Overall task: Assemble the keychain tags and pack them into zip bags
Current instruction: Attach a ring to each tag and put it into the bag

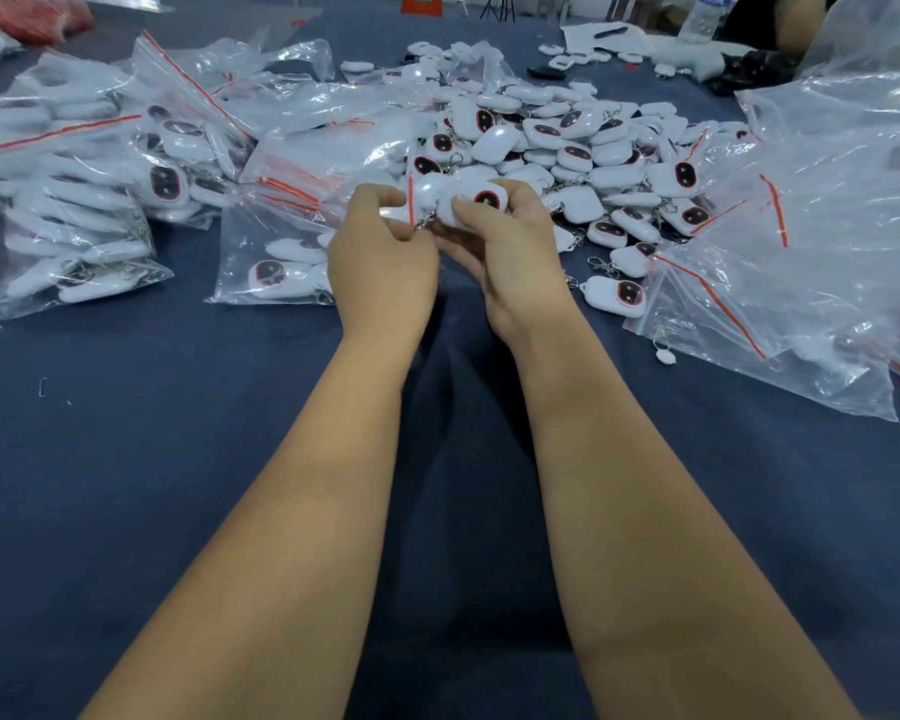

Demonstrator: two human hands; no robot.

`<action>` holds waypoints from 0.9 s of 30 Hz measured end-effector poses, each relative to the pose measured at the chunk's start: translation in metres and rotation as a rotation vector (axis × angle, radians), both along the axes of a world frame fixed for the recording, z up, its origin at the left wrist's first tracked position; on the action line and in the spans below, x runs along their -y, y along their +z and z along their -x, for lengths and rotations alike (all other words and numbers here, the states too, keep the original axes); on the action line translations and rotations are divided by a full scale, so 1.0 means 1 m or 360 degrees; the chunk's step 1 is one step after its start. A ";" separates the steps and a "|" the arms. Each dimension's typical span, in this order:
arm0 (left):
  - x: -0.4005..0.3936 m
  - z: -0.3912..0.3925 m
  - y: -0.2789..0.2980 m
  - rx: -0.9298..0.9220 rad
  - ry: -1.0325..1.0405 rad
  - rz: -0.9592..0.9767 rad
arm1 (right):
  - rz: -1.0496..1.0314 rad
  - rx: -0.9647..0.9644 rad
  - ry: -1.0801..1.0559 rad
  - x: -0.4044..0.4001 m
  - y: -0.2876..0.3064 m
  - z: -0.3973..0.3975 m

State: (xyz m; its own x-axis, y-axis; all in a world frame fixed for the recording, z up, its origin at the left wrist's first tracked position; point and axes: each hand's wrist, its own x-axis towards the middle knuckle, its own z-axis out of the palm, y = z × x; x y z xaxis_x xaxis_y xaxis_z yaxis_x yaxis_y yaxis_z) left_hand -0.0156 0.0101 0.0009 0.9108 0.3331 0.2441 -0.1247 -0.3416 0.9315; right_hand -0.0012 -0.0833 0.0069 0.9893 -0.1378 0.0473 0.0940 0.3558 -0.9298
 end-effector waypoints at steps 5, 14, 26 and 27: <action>0.003 0.001 0.005 0.0158 0.0020 0.0198 | 0.0259 -0.0068 -0.0088 -0.006 -0.004 -0.002; 0.004 0.002 0.007 0.0359 0.0068 0.0181 | 0.0618 0.0088 -0.0144 0.001 -0.006 0.002; 0.007 0.003 0.004 0.0431 -0.0016 0.0102 | 0.0918 0.0056 -0.0115 0.000 -0.007 0.000; 0.007 0.003 0.004 0.0431 -0.0016 0.0093 | 0.1021 0.0079 -0.0074 -0.002 -0.007 0.001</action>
